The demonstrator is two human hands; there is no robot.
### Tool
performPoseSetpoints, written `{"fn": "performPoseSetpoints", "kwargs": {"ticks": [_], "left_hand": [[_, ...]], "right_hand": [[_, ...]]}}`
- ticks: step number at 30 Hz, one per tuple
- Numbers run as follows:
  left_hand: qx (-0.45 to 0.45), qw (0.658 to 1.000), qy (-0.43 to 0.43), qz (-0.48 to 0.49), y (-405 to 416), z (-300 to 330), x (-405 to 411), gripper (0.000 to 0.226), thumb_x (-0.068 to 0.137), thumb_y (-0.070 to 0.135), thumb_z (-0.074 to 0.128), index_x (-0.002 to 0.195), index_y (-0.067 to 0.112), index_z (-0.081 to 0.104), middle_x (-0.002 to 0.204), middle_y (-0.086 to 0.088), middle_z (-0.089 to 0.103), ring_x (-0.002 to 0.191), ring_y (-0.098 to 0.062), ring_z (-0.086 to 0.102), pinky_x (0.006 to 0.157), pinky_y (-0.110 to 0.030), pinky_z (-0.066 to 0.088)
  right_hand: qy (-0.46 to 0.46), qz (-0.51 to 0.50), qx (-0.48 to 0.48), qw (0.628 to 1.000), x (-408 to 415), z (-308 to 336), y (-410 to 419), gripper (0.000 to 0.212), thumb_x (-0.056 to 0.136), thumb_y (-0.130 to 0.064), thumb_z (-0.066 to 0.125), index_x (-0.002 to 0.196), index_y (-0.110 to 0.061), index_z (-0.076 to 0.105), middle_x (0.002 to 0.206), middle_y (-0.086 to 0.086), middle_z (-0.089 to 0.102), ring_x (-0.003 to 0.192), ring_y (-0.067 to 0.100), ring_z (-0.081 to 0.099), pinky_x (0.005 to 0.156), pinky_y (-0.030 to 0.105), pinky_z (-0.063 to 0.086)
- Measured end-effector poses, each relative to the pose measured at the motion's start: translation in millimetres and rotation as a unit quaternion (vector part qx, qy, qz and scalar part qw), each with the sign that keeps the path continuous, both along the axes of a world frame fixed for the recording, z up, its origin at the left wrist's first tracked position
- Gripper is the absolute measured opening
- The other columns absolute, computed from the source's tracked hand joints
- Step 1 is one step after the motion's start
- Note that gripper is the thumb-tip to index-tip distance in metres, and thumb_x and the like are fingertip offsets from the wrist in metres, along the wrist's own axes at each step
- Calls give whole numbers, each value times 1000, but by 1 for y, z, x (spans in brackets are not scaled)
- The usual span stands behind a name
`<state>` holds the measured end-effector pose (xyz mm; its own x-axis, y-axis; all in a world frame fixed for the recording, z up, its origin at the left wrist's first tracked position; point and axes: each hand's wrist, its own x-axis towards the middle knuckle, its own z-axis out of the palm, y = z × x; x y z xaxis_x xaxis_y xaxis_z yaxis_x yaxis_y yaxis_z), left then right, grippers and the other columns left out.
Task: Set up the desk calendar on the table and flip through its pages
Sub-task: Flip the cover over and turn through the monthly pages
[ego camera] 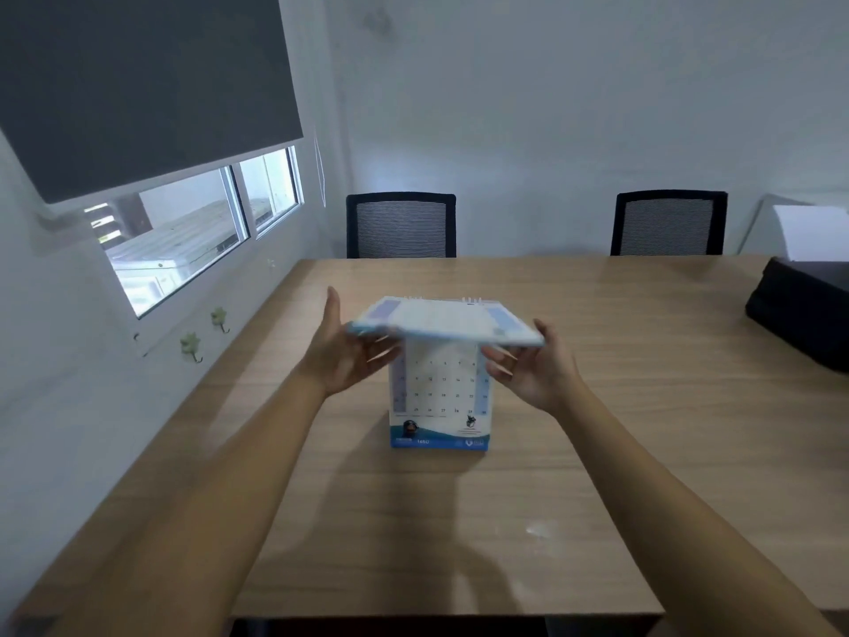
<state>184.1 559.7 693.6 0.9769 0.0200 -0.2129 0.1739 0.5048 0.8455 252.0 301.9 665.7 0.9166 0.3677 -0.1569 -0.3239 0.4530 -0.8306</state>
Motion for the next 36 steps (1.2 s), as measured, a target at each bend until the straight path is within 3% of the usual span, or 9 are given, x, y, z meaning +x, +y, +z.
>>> {"fn": "performPoseSetpoints", "kwargs": {"ticks": [4, 7, 11, 15, 19, 24, 29, 33, 36], "left_hand": [[21, 998, -52, 30, -8, 23, 15, 75, 92, 68, 19, 125, 14, 59, 128, -2, 61, 126, -30, 50, 108, -49, 38], [276, 958, -64, 36, -26, 41, 19, 61, 98, 56, 22, 141, 20, 44, 150, 2, 41, 134, -25, 41, 109, -43, 33], [668, 734, -118, 35, -33, 41, 37, 50, 103, 34, 30, 148, 13, 33, 158, -2, 28, 144, -19, 26, 115, -27, 19], [772, 630, -77, -18, -15, 19, 64, 64, 98, 51, 30, 154, 24, 13, 164, 1, 0, 151, -21, 1, 122, -36, 7], [803, 590, -77, -37, -17, 8, 75, 72, 96, 54, 35, 154, 22, 7, 164, -2, -4, 151, -21, -3, 123, -39, 8], [801, 593, -53, -67, -19, -6, 82, 78, 93, 60, 35, 154, 23, 4, 163, -3, -3, 151, -21, -2, 122, -43, 9], [815, 573, -78, -29, -22, -10, 85, 78, 91, 60, 38, 153, 18, 13, 157, -8, 24, 146, -25, 16, 118, -44, 23], [770, 630, -102, -8, -18, -13, 86, 80, 91, 61, 39, 154, 19, 12, 160, -5, 18, 148, -23, 13, 120, -42, 18], [715, 688, -95, 79, -13, -28, 79, 92, 87, 68, 39, 154, 18, 2, 163, -2, 5, 150, -20, 7, 121, -43, 15]], "right_hand": [[-116, -30, -73, 990, 6, 27, 18, 49, 98, -28, 19, 126, -14, 58, 128, 2, 62, 124, 26, 49, 97, 42, 40], [-265, -41, -288, 919, 10, 38, 30, 50, 102, -39, 21, 146, -18, 32, 148, 3, 38, 137, 21, 33, 108, 39, 29], [-420, 4, -622, 661, 29, 28, 41, 59, 101, -31, 22, 153, -18, -4, 162, 2, -12, 149, 21, -11, 119, 45, 0], [-413, 24, -709, 571, 40, 17, 49, 68, 99, -43, 21, 150, -19, -16, 159, 0, -24, 147, 23, -20, 117, 50, -7], [-391, 48, -718, 574, 50, 6, 52, 68, 99, -44, 20, 150, -19, -16, 159, 2, -24, 148, 24, -18, 119, 50, -6], [-381, 33, -715, 585, 57, 1, 55, 66, 98, -42, 22, 152, -20, -9, 161, 3, -14, 149, 23, -13, 119, 46, -5], [-389, 18, -717, 579, 62, 1, 54, 64, 98, -41, 22, 153, -19, -4, 163, 5, -3, 150, 23, -8, 120, 46, -4], [-393, -2, -716, 577, 58, -5, 51, 66, 98, -47, 19, 152, -21, -10, 162, 4, -13, 149, 22, -13, 119, 45, -7], [-359, -76, -669, 646, 49, -17, 47, 74, 98, -49, 22, 150, -15, -17, 159, 6, -21, 148, 23, -18, 118, 42, -9]]}}
